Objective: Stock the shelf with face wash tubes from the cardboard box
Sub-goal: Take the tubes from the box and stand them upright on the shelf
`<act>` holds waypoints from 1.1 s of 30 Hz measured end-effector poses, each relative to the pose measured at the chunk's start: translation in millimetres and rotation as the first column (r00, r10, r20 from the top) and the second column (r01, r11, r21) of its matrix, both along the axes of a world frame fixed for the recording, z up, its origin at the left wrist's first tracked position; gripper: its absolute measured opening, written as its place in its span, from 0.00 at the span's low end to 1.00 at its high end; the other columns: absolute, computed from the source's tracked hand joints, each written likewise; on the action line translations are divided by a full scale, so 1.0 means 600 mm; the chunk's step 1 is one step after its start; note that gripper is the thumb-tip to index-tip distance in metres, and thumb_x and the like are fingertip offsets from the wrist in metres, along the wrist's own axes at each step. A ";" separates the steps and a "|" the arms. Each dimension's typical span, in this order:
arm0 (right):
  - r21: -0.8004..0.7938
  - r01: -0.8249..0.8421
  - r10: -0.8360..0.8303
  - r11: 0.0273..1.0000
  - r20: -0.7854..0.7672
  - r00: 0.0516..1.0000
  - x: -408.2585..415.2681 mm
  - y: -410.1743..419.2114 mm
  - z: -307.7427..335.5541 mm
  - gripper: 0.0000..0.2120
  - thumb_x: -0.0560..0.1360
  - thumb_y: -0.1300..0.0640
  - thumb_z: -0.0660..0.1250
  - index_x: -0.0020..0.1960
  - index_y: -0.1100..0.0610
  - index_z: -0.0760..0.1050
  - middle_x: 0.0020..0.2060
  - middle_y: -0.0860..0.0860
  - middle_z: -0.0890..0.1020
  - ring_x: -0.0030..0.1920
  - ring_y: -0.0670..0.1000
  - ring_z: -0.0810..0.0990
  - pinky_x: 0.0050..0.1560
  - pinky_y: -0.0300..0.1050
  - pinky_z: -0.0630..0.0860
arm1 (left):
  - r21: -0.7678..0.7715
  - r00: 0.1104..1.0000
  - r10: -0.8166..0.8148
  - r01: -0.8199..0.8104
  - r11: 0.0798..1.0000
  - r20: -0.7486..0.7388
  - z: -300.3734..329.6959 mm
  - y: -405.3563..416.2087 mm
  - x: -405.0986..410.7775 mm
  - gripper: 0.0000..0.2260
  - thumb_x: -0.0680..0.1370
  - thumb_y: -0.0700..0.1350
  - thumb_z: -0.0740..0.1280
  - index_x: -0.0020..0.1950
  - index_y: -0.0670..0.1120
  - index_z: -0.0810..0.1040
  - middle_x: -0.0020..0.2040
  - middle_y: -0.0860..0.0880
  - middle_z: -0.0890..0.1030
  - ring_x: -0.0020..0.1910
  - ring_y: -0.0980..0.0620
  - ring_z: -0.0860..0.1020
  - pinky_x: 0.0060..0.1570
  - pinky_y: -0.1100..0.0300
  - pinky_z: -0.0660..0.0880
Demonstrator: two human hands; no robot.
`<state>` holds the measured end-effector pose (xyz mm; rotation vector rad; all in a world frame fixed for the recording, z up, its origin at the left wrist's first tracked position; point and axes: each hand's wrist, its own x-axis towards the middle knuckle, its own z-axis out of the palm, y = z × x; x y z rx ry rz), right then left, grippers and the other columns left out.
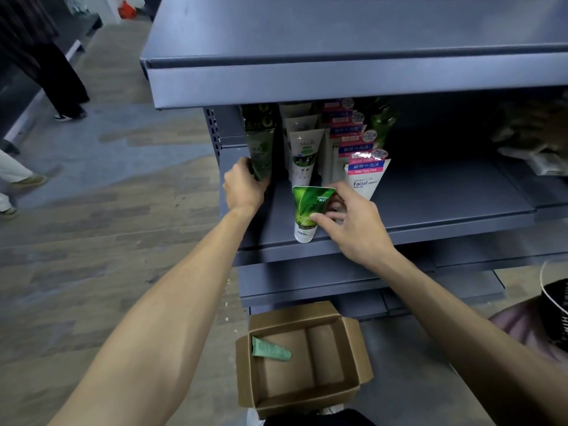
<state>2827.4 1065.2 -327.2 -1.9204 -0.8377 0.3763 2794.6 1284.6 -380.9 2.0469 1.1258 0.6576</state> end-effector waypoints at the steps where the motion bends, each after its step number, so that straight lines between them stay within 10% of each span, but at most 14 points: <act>1: 0.000 0.003 -0.003 1.000 -0.004 1.000 0.000 0.000 -0.001 0.15 0.74 0.61 0.73 0.56 0.51 0.73 0.47 0.47 0.83 0.48 0.38 0.82 0.52 0.32 0.78 | -0.001 1.000 -0.001 0.001 1.000 -0.005 0.000 0.000 0.001 0.13 0.73 0.47 0.72 0.55 0.43 0.79 0.51 0.44 0.83 0.51 0.41 0.80 0.45 0.53 0.75; 19: 0.014 0.021 -0.021 1.000 -0.001 1.000 0.008 0.010 -0.013 0.16 0.74 0.61 0.72 0.59 0.57 0.72 0.49 0.51 0.82 0.50 0.43 0.83 0.55 0.35 0.79 | 0.008 0.999 -0.032 0.033 0.999 -0.034 -0.007 -0.009 -0.019 0.18 0.72 0.47 0.73 0.57 0.41 0.73 0.53 0.42 0.80 0.52 0.41 0.79 0.48 0.51 0.75; 33: 0.038 -0.015 0.017 0.999 -0.052 0.998 0.008 0.006 -0.031 0.13 0.72 0.59 0.75 0.53 0.53 0.75 0.42 0.44 0.83 0.46 0.42 0.83 0.53 0.38 0.80 | 0.291 0.974 -0.134 0.183 0.939 -0.181 -0.019 -0.142 -0.142 0.14 0.72 0.48 0.70 0.58 0.51 0.77 0.53 0.54 0.82 0.53 0.49 0.80 0.46 0.55 0.75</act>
